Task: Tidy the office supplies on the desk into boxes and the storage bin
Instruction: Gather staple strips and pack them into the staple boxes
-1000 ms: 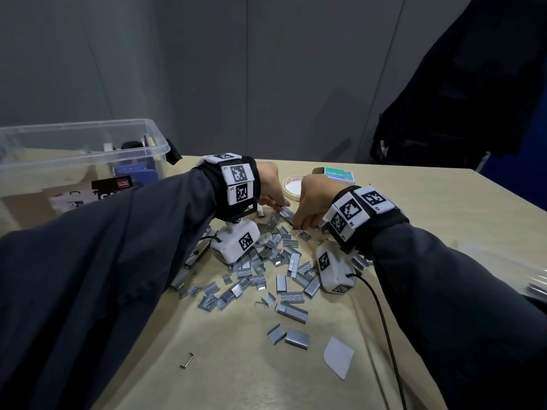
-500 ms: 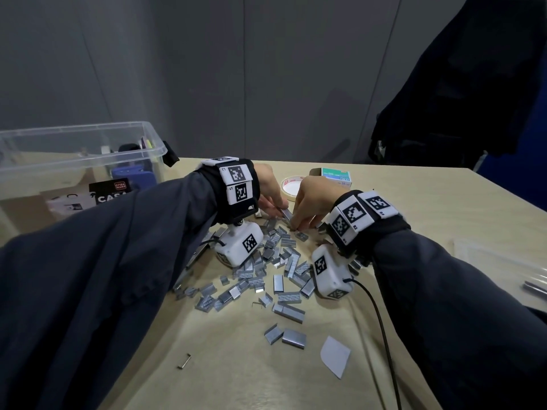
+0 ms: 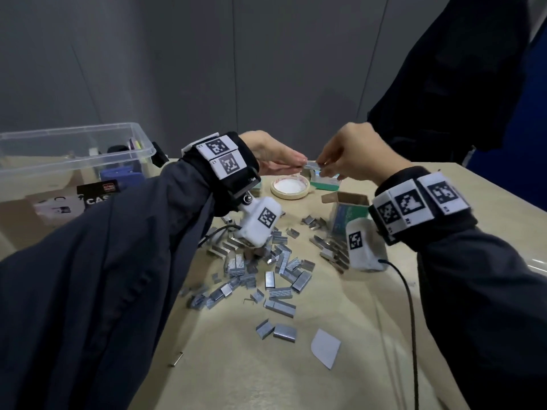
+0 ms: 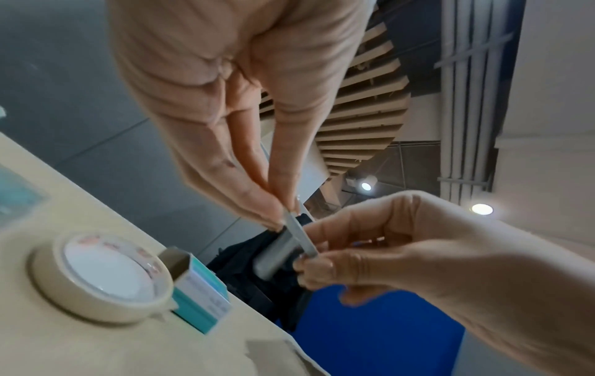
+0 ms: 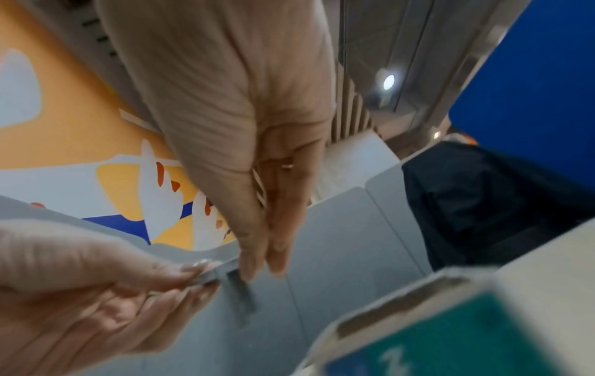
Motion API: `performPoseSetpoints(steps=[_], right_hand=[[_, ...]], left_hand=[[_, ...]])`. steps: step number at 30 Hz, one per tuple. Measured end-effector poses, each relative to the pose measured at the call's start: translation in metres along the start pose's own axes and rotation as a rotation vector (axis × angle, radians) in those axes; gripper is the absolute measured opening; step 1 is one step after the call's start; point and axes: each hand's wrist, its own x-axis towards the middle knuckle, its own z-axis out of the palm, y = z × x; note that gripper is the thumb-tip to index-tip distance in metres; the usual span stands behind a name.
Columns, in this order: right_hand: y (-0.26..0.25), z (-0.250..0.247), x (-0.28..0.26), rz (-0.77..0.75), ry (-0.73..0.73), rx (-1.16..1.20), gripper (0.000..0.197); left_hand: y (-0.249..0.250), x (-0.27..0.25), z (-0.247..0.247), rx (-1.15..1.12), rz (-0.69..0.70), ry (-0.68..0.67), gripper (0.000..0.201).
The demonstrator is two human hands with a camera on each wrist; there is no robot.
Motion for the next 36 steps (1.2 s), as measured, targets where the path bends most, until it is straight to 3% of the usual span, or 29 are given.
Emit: performPoseSetpoints(steps=[3, 7, 11, 18, 23, 28, 33, 36], right_hand=[[0.011, -0.011, -0.006, -0.020, 0.089, 0.048, 0.015], [0.024, -0.008, -0.016, 0.136, 0.108, 0.392, 0.004], [0.033, -0.006, -0.022, 0.264, 0.117, 0.648, 0.006], [0.042, -0.018, -0.027, 0.142, 0.038, 0.381, 0.025], [0.040, -0.013, -0.027, 0.150, -0.141, 0.518, 0.043], [0.035, -0.001, -0.022, 0.098, -0.133, 0.744, 0.030], [0.031, 0.003, -0.018, 0.119, -0.073, 0.766, 0.010], [0.029, 0.002, -0.018, 0.106, -0.045, 0.784, 0.012]], left_hand=[[-0.004, 0.001, 0.017, -0.049, 0.013, 0.007, 0.008], [-0.010, 0.005, 0.033, -0.078, 0.081, 0.078, 0.009], [-0.016, 0.007, 0.039, -0.119, 0.133, 0.076, 0.014], [-0.009, 0.005, 0.045, -0.138, 0.098, 0.029, 0.012], [-0.002, 0.002, 0.047, -0.135, 0.058, 0.014, 0.008], [-0.002, -0.003, 0.038, -0.214, 0.004, -0.005, 0.009], [0.005, -0.006, 0.024, -0.233, -0.025, 0.046, 0.010], [0.004, -0.008, 0.018, -0.203, -0.041, 0.064, 0.010]])
